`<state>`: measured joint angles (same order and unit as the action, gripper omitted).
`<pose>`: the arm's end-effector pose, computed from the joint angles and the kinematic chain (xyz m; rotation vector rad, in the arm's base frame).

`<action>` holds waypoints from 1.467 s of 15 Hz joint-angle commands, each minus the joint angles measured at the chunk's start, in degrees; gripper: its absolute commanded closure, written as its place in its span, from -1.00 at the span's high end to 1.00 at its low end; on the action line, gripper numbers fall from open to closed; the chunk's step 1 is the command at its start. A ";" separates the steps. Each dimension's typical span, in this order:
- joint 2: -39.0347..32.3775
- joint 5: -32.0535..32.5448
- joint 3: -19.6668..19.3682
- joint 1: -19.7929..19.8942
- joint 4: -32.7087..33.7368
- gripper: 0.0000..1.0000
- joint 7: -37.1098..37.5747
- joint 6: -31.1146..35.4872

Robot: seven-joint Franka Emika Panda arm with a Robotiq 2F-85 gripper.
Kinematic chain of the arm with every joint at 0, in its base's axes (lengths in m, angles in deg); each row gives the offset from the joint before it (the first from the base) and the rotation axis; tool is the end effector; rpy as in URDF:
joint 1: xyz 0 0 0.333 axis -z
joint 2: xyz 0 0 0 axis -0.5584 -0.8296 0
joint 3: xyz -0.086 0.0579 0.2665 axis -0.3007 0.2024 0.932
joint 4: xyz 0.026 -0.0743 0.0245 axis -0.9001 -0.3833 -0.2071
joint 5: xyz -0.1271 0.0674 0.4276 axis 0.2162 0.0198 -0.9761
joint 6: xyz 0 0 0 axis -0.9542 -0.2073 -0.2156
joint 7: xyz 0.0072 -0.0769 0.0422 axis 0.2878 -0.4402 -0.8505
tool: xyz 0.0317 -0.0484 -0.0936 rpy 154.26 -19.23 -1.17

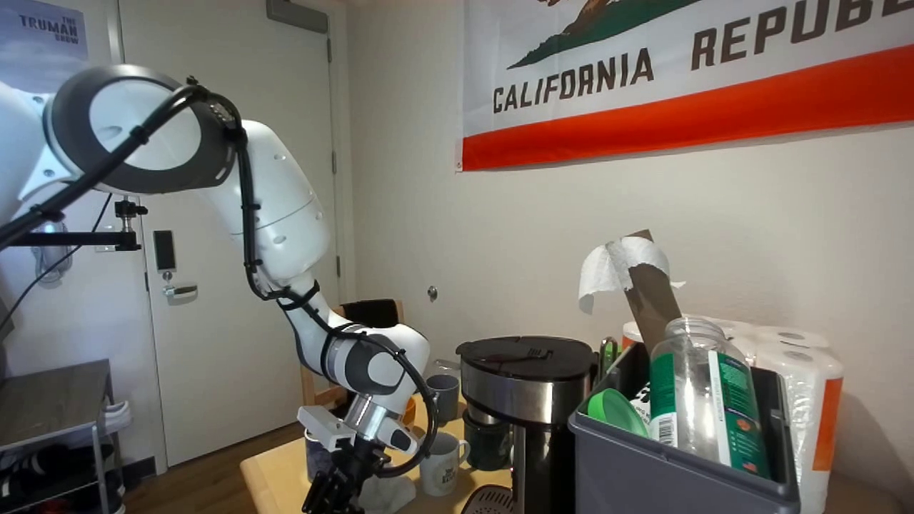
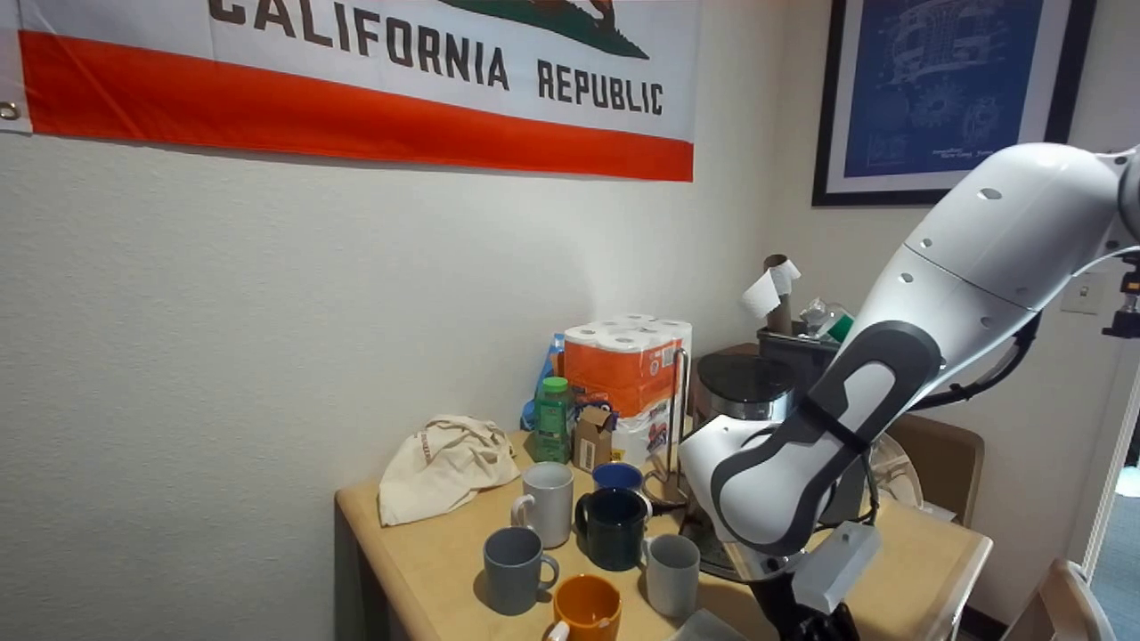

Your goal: Use the towel to wipe the coffee marker

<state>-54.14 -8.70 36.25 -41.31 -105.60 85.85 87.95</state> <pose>0.5026 0.0775 0.0329 2.8797 -0.0068 -0.9339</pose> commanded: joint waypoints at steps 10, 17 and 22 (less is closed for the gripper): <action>6.97 8.90 -8.97 -4.75 -2.71 -0.91 34.36 -0.36; 5.48 29.24 -11.37 -7.63 1.19 -0.91 53.72 -3.02; 0.14 41.93 -8.64 -9.54 11.04 -0.91 58.45 -14.28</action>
<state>-50.17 28.09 26.32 -49.25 -101.40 142.36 81.36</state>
